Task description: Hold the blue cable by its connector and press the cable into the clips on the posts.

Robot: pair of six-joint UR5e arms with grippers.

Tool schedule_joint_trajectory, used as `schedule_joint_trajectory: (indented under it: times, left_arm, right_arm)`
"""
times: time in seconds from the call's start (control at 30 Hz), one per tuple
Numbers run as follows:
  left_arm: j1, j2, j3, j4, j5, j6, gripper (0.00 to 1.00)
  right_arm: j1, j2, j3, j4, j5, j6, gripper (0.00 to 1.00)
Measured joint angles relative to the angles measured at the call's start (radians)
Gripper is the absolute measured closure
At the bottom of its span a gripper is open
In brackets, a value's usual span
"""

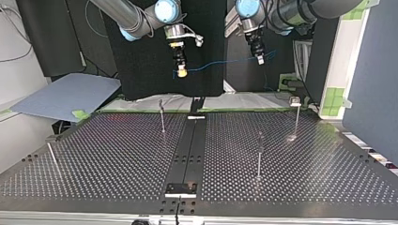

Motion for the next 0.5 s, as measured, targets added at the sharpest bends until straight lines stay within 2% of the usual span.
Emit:
schedule_joint_trajectory:
  times: [0.13, 0.3, 0.5]
  left_arm:
    - [-0.011, 0.012, 0.005, -0.005, -0.002, 0.005, 0.99]
    - [-0.036, 0.050, 0.007, -0.037, 0.032, 0.000, 0.99]
    - [-0.048, 0.102, 0.008, -0.089, 0.084, -0.007, 0.99]
  right_arm:
    - [0.000, -0.006, -0.016, 0.004, 0.000, 0.006, 1.00]
    - [0.010, -0.039, -0.034, 0.016, -0.010, 0.037, 1.00]
    - [0.015, -0.087, -0.038, 0.014, -0.054, 0.081, 1.00]
